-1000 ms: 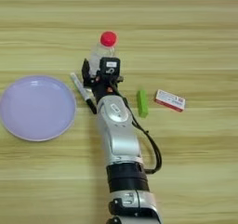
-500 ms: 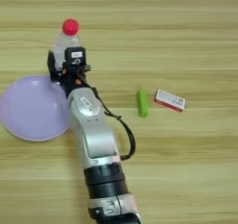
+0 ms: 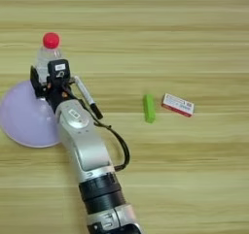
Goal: Move the objects on the table
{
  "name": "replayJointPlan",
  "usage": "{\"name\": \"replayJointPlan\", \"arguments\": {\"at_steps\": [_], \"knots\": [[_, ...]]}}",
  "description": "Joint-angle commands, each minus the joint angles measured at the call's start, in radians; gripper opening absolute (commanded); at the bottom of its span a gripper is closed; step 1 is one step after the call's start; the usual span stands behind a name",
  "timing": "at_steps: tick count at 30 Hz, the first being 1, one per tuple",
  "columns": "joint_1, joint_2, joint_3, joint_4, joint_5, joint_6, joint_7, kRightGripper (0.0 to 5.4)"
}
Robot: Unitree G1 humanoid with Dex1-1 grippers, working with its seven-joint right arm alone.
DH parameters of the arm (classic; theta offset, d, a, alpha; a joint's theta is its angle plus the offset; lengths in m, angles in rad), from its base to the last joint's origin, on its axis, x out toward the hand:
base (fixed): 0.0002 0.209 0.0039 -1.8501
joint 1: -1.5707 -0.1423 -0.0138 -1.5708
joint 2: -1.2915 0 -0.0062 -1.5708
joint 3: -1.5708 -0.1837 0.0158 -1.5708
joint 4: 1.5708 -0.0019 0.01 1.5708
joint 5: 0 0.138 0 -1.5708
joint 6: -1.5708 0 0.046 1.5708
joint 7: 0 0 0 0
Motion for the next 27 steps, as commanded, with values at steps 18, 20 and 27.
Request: {"name": "replayJointPlan", "arguments": {"at_steps": [18, 20, 27], "knots": [[-0.012, 0.080, 0.069, 0.103, 0.021, -0.141, 0.015, 3.15], [-0.014, 0.080, 0.071, 0.110, 0.019, -0.143, 0.014, 3.62], [0.002, 0.070, 0.088, 0.073, 0.017, -0.128, 0.015, 4.56]]}}
